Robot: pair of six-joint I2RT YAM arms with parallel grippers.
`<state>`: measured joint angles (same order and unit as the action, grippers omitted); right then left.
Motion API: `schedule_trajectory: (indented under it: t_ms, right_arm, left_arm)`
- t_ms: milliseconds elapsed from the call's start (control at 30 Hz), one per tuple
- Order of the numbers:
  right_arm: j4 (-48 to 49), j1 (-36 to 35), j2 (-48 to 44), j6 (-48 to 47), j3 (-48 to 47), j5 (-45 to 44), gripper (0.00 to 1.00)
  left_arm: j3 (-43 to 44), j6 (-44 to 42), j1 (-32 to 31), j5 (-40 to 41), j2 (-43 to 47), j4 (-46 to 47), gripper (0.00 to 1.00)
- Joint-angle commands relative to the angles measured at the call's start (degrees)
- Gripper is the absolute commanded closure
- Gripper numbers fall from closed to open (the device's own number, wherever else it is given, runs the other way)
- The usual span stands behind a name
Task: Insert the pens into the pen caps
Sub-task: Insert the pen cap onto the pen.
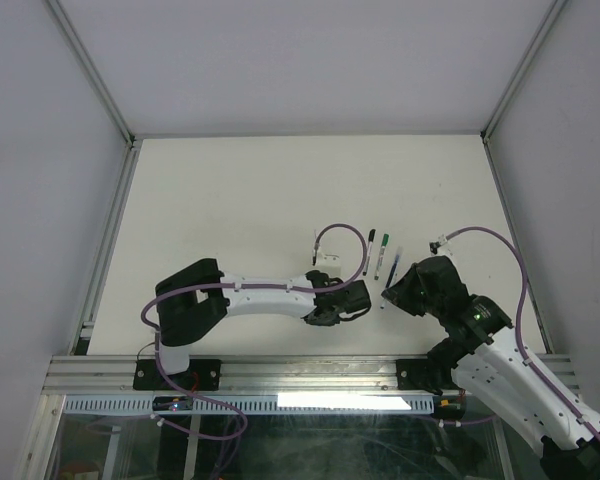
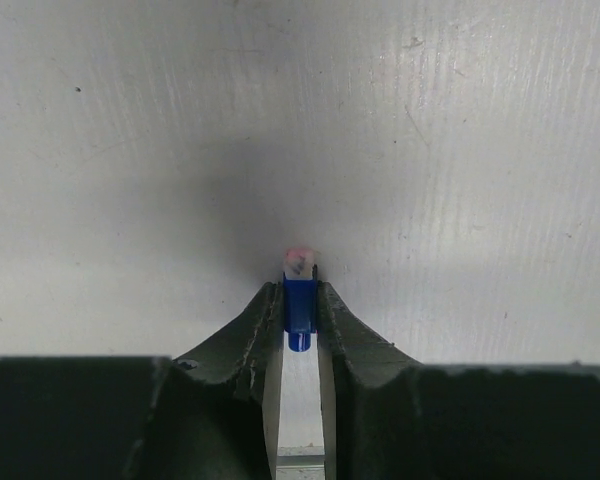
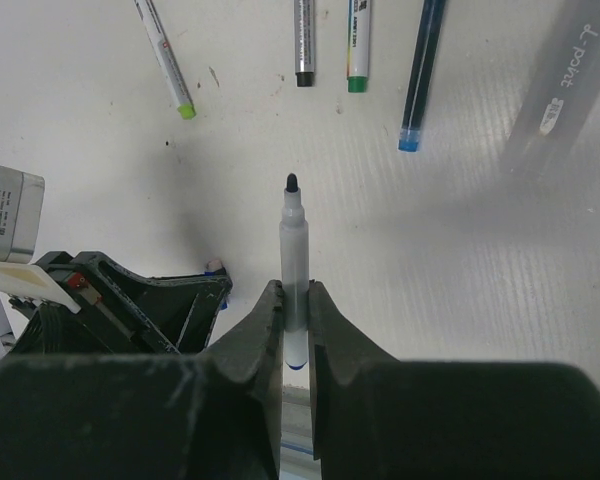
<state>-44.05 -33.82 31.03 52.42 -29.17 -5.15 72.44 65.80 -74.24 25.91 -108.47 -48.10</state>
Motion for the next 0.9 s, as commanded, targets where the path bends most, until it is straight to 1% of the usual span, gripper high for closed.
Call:
schedule_trajectory:
  t_ms: [0,133,233,367,467,533,600,700,800,867]
  right_arm:
    - [1.3,0.2,-0.5,0.2,-0.6,0.7,1.00]
    - [1.9,0.2,-0.5,-1.9,-0.3,2.0,1.00]
    - [3.2,0.2,-0.3,-3.9,-0.1,3.9,1.00]
    - [8.3,0.2,-0.9,-6.8,0.5,9.1,1.00]
    - [15.6,0.2,-2.3,-8.4,1.7,14.3,1.00]
    - [21.1,0.2,-2.7,-9.5,2.1,17.2,1.00]
    - [25.1,0.2,-2.2,-10.5,1.5,19.3,1.00]
    - [31.9,0.2,0.2,-11.2,0.4,23.2,1.00]
    - [40.9,-0.4,3.4,-10.3,-0.4,26.6,1.00]
    - [45.7,-2.9,5.6,-10.4,-1.6,25.3,1.00]
  left_arm:
    - [-0.6,-1.5,-0.1,-0.9,-4.0,-4.2,0.86]
    - [-0.2,-3.7,1.5,-1.2,-3.6,-3.4,0.99]
    - [-1.2,-6.6,3.0,-1.9,-0.8,-0.5,1.00]
    - [-3.2,-12.7,5.3,-2.2,5.8,5.0,1.00]
    - [-5.6,-17.3,6.5,-1.1,13.1,10.6,1.00]
    - [-8.3,-20.5,7.8,-2.3,21.0,15.8,1.00]
    - [-11.7,-23.4,10.6,-4.9,28.4,22.4,1.00]
    - [-15.8,-26.1,15.3,-10.3,38.7,29.6,1.00]
    - [-17.1,-28.9,19.2,-14.9,45.8,34.1,1.00]
    - [-15.8,-30.7,20.3,-16.2,48.6,35.1,1.00]
